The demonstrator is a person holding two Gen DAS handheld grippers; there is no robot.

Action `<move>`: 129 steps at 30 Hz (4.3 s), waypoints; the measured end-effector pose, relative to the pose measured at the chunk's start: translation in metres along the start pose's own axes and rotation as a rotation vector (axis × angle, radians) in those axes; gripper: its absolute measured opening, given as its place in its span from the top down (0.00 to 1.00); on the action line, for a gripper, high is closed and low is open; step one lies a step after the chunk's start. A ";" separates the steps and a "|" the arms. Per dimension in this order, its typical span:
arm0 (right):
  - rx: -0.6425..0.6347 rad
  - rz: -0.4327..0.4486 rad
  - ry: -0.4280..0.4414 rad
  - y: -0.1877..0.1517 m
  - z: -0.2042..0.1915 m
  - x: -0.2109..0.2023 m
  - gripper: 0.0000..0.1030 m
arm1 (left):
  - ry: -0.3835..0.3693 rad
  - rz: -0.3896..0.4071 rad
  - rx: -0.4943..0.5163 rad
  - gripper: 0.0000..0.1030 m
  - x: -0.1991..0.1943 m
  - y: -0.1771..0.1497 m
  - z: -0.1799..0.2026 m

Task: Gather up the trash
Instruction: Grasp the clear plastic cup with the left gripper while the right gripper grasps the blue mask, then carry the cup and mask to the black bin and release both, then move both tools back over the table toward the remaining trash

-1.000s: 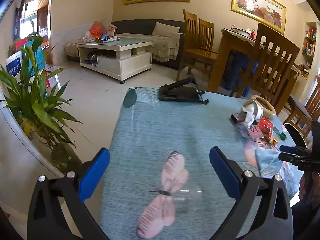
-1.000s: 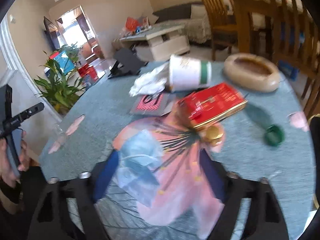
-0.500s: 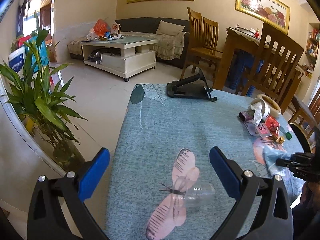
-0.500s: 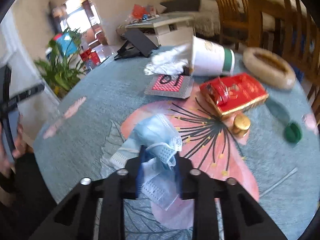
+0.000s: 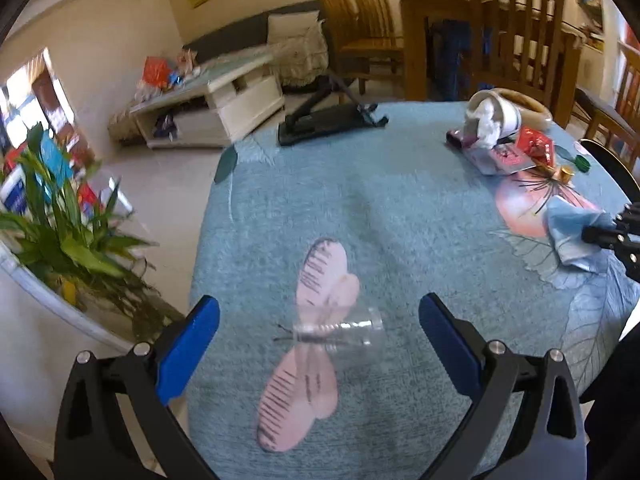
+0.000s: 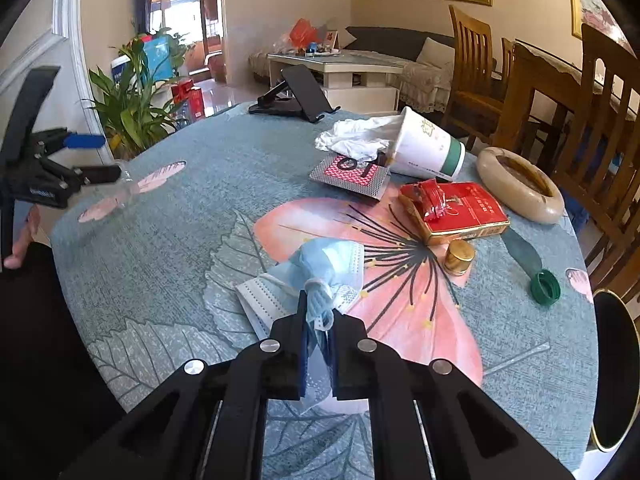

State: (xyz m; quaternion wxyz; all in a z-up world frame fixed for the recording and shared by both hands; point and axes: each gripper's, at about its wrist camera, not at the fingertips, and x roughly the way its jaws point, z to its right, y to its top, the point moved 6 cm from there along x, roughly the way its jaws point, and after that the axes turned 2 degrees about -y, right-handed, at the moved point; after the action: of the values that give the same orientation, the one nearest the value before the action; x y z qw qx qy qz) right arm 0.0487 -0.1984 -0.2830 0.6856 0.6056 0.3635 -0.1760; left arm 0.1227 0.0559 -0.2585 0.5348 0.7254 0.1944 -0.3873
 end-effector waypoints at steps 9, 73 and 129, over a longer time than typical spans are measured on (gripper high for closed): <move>0.025 0.025 0.020 0.001 0.002 -0.004 0.92 | 0.089 -0.091 -0.154 0.54 0.029 -0.020 0.006; 0.950 0.369 -0.741 -0.113 0.409 -0.230 0.03 | -0.532 0.103 0.470 0.53 0.026 0.164 0.535; 0.058 0.019 -0.560 0.074 0.080 -0.089 0.03 | 0.059 0.349 -0.256 0.03 -0.088 0.123 0.071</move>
State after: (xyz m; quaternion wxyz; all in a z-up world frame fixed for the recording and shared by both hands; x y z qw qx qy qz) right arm 0.0618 -0.2774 -0.1679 0.7435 0.5562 0.1489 -0.3402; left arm 0.1277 -0.0417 -0.1230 0.6755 0.6853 0.1289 -0.2396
